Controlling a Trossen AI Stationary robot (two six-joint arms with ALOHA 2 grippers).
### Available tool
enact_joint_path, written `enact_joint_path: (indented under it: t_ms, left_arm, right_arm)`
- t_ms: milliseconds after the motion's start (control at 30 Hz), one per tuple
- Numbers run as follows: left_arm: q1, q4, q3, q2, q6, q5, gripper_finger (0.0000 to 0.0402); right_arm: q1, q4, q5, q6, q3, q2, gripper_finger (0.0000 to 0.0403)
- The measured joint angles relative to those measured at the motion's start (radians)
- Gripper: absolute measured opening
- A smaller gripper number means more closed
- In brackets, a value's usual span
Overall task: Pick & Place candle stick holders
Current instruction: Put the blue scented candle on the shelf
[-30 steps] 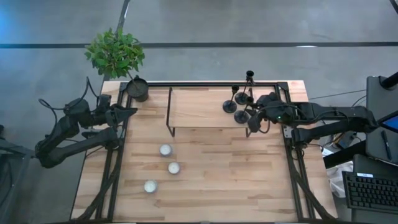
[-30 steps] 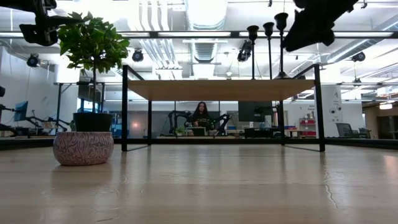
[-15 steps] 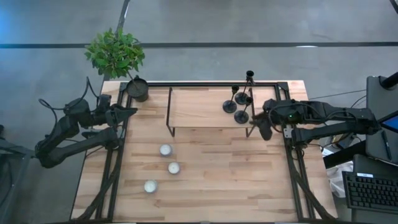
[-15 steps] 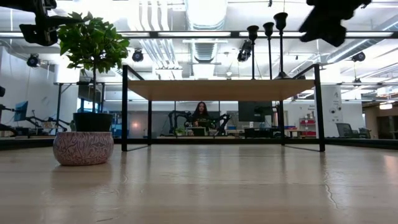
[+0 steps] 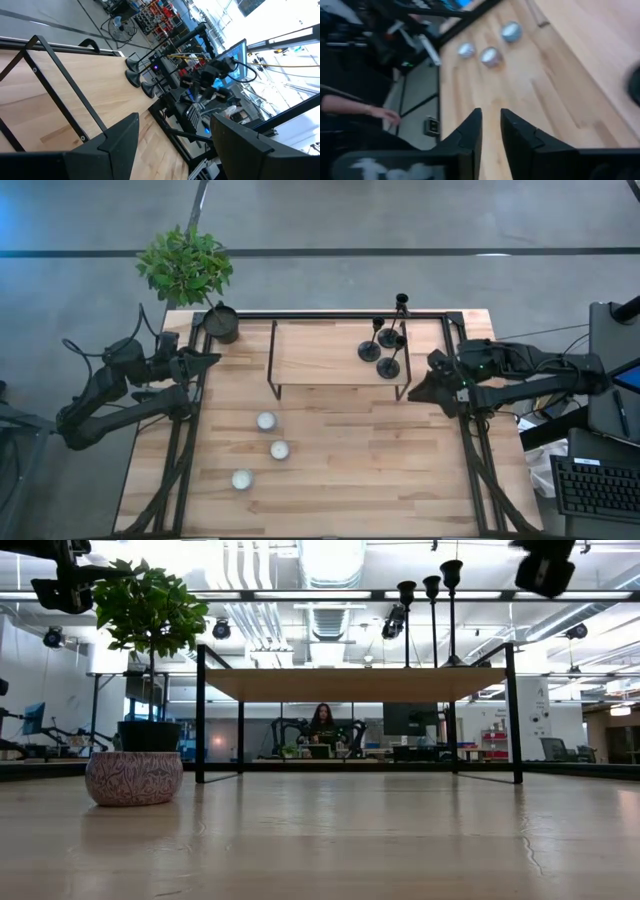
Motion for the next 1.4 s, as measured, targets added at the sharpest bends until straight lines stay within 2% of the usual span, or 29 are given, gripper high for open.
enact_joint_path:
  t_ms: [167,267,533,667,767,1033,1233,1400]
  left_arm:
    - [0.000,0.000,0.000,0.000,0.000,0.000,0.0241]
    - [0.000,0.000,0.000,0.000,0.000,0.000,0.0241]
    - [0.000,0.000,0.000,0.000,0.000,0.000,0.0241]
    - [0.000,0.000,0.000,0.000,0.000,0.000,0.0241]
    - [0.000,0.000,0.000,0.000,0.000,0.000,0.0241]
    - [0.000,0.000,0.000,0.000,0.000,0.000,0.0241]
    - [0.000,0.000,0.000,0.000,0.000,0.000,0.0241]
    - [0.000,0.000,0.000,0.000,0.000,0.000,0.0241]
  right_arm:
    - [0.101,0.110,0.063,0.012,0.000,0.009,0.0020]
    - [0.184,0.145,0.151,0.026,0.000,0.012,0.0010]
    - [0.447,0.170,0.499,0.063,-0.004,0.039,0.0008]
    - [0.570,0.204,0.723,0.049,-0.028,0.062,0.0008]
    - [0.635,0.247,0.820,-0.003,-0.068,0.087,0.0008]
    - [0.655,0.482,0.832,-0.092,-0.199,0.096,0.0008]
    - [0.612,0.814,0.705,-0.124,-0.357,0.073,0.0008]
    - [0.564,0.980,0.674,-0.209,-0.439,0.074,0.0008]
